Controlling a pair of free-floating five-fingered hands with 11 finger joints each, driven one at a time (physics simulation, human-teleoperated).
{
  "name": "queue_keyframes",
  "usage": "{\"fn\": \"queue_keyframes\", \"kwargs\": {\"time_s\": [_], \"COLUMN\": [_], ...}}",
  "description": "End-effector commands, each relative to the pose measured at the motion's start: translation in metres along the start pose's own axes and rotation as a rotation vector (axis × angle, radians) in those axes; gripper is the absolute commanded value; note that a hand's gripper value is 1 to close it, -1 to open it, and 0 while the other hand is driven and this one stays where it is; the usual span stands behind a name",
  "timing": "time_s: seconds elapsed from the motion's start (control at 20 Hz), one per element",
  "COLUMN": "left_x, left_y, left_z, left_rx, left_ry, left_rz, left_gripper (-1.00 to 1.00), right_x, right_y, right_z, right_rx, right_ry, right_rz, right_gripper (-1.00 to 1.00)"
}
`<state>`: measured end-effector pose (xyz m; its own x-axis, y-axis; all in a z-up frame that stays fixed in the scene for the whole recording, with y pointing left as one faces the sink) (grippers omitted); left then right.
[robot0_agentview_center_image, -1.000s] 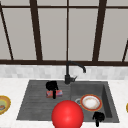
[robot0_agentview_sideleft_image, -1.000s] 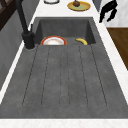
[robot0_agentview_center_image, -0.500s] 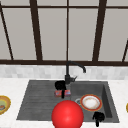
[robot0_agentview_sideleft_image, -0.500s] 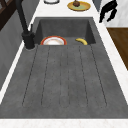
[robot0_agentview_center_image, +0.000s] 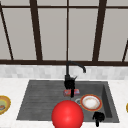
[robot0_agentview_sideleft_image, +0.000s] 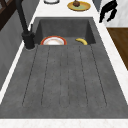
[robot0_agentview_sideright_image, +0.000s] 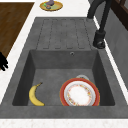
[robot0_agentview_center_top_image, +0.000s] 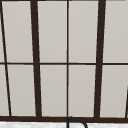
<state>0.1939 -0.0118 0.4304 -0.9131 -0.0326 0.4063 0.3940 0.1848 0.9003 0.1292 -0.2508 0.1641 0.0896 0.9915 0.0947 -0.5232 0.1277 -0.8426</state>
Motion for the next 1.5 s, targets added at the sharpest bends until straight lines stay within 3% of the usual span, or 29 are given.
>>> {"fn": "queue_keyframes", "kwargs": {"time_s": [0.0,0.15,0.35,0.5,0.95,1.05,1.25,1.35,1.45], "left_x": [-0.007,-0.02,-0.056,-0.077,-0.149,-0.172,-0.212,-0.226,-0.238], "left_y": [-0.004,-0.015,-0.039,-0.062,-0.123,-0.131,-0.151,-0.163,-0.176], "left_z": [-0.028,-0.05,-0.075,-0.095,-0.145,-0.148,-0.147,-0.148,-0.146], "left_rx": [-0.014,-0.028,-0.003,-0.003,-0.003,-0.003,-0.019,-0.053,-0.063], "left_ry": [0.011,0.014,0.004,0.005,-0.003,-0.002,-0.038,-0.062,-0.08], "left_rz": [0.009,0.007,-0.007,-0.031,-0.045,-0.035,-0.004,0.016,0.031], "left_gripper": [1.0,1.0,1.0,1.0,1.0,1.0,1.0,1.0,1.0], "right_x": [0.0,0.0,0.0,0.0,0.0,0.0,0.0,0.0,0.0], "right_y": [0.0,0.0,0.0,0.0,0.0,0.0,0.0,0.0,0.0], "right_z": [0.0,0.0,0.0,0.0,0.0,0.0,0.0,0.0,0.0], "right_rx": [0.0,0.0,0.0,0.0,0.0,0.0,0.0,0.0,0.0], "right_ry": [0.0,0.0,0.0,0.0,0.0,0.0,0.0,0.0,0.0], "right_rz": [0.0,0.0,0.0,0.0,0.0,0.0,0.0,0.0,0.0], "right_gripper": [0.0,0.0,0.0,0.0,0.0,0.0,0.0,0.0,0.0]}}
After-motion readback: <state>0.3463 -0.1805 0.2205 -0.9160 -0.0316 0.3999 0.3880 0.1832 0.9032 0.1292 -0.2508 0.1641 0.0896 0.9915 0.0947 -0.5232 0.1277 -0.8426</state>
